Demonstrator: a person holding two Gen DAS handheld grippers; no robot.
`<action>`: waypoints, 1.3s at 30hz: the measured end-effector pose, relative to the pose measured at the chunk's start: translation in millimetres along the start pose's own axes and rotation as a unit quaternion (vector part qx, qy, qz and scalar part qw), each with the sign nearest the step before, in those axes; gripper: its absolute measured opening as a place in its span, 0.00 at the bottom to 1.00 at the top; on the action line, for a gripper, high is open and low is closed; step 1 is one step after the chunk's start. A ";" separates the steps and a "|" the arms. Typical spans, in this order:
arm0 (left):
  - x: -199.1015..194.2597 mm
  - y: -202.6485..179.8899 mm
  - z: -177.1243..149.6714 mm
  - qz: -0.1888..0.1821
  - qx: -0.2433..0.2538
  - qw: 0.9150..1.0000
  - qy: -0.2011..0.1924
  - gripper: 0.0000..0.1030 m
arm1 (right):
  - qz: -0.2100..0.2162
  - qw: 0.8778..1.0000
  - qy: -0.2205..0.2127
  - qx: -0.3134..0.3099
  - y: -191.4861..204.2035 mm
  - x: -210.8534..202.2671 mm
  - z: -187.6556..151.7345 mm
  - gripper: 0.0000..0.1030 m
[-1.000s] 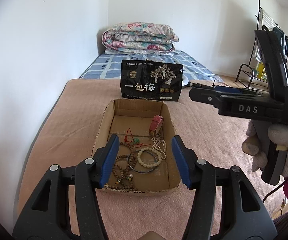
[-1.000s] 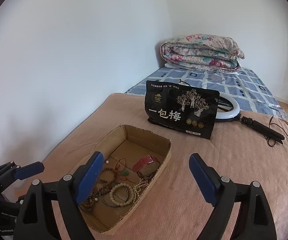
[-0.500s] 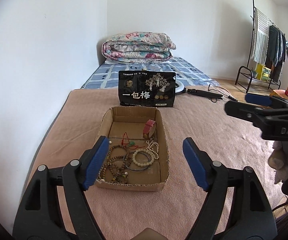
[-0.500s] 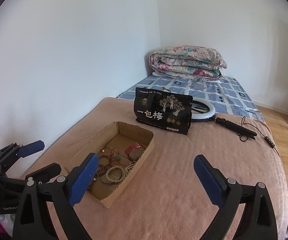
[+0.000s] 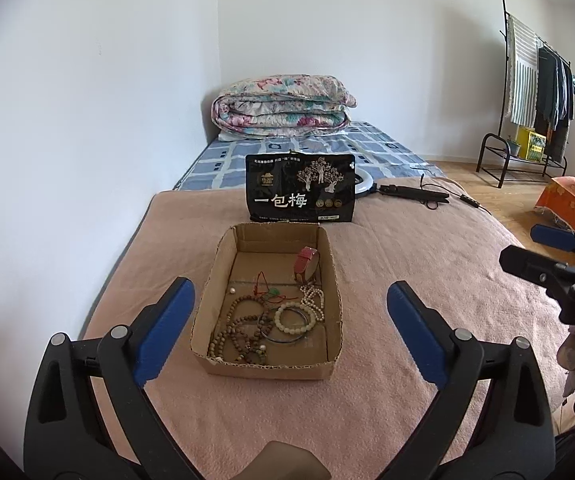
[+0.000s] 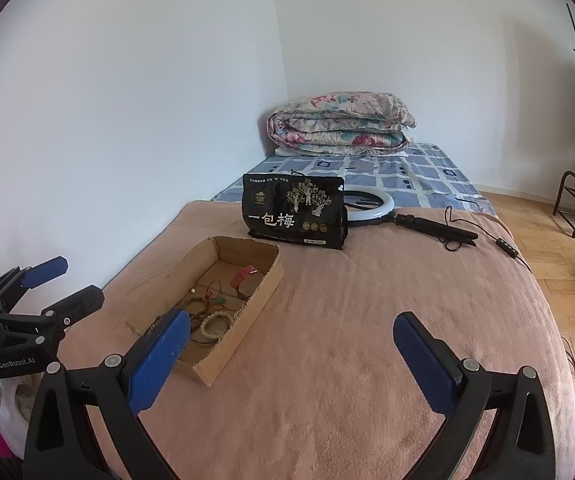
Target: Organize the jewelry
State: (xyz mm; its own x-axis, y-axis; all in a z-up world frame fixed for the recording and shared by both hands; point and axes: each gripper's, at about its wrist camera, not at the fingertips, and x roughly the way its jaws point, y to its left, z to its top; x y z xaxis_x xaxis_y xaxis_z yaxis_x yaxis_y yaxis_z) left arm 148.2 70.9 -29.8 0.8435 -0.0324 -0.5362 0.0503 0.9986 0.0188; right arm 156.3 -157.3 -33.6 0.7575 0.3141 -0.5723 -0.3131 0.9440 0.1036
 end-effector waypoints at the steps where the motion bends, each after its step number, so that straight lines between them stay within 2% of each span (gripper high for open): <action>1: -1.3 -1.0 0.1 0.001 0.002 1.000 -0.001 0.97 | -0.003 1.000 0.000 0.001 -0.9 -0.7 -2.3 1.00; 13: -6.9 -16.9 -1.4 0.034 0.021 0.999 0.000 1.00 | -0.023 1.000 -0.005 -0.007 -3.8 -5.3 -11.7 1.00; 39: -10.9 -16.7 0.4 0.034 0.018 0.999 -0.002 1.00 | -0.039 0.999 -0.001 -0.010 -7.3 -5.3 -18.7 1.00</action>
State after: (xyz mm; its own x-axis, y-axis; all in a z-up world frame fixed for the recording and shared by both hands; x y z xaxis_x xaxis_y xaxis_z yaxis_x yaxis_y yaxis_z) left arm 138.4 54.5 -23.9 0.8472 0.0362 -0.5300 0.0109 0.9963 0.0855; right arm 143.9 -167.7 -46.5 0.7818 0.2394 -0.5757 -0.2638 0.9636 0.0426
